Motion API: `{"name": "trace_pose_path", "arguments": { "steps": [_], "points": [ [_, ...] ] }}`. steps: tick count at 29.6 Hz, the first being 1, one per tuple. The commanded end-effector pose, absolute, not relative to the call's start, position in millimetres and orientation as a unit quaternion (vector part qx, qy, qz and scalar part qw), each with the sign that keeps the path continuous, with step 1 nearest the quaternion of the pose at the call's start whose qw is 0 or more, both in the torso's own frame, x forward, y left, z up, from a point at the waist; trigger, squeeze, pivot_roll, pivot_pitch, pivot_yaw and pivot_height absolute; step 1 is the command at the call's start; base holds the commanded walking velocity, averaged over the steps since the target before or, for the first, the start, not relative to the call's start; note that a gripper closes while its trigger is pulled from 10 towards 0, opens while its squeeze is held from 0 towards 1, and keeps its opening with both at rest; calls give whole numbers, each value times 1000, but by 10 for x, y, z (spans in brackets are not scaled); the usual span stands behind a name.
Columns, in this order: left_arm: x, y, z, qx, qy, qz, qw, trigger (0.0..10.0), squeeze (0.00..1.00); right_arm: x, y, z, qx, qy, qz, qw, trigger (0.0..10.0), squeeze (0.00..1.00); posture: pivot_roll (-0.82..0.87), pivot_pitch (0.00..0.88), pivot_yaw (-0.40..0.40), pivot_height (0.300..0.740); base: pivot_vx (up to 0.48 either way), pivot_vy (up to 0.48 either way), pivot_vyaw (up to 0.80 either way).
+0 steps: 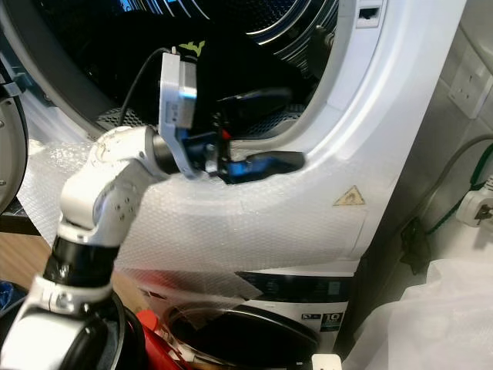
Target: Clothes washing
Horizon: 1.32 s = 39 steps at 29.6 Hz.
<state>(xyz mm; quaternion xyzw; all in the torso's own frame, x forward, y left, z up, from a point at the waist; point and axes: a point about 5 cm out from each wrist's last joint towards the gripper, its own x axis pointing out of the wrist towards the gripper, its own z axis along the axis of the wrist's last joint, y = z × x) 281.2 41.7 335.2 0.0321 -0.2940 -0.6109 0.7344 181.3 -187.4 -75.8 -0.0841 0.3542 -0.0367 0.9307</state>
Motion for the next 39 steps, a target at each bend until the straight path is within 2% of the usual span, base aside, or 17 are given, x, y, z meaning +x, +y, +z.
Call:
{"name": "trace_pose_path", "arguments": {
  "steps": [1, 5, 8, 15, 25, 33, 39],
  "points": [
    [2774, 405, 3332, 34, -297, -565, 768, 10000, 0, 1805, -1818, -777, -80, 362, -33, 928, 10000, 0, -46, 0, 113, 740, 0, 0, 0],
    [2740, 304, 3262, 35, -312, -479, 820, 10000, 0, 1823, -1812, -774, -80, 364, -34, 927, 10000, 0, -23, 0, 112, 740, 0, 0, 0],
    [2759, 257, 3169, 50, -308, -371, 875, 10000, 0, 1833, -1799, -775, -81, 367, -32, 926, 10000, 0, -13, 0, 110, 740, 0, 0, 0],
    [2808, 383, 2962, -2, -259, -250, 933, 10000, 0, 1869, -1745, -768, -84, 368, -21, 926, 10000, 0, 6, 0, 98, 740, 0, 0, 0],
    [2645, 459, 2802, -94, -230, -217, 944, 10000, 0, 1930, -1779, -739, -94, 366, -17, 926, 10000, 0, 18, 0, 81, 740, 0, 0, 0],
    [2756, 487, 2907, -113, -227, -214, 943, 10000, 0, 1927, -1740, -749, -99, 370, -9, 924, 10000, 0, 24, 0, 90, 740, 0, 0, 0],
    [2925, 610, 3074, -124, -242, -187, 944, 10000, 0, 1903, -1726, -761, -92, 372, -16, 924, 10000, 0, -3, 0, 108, 740, 0, 0, 0]
  ]
}}
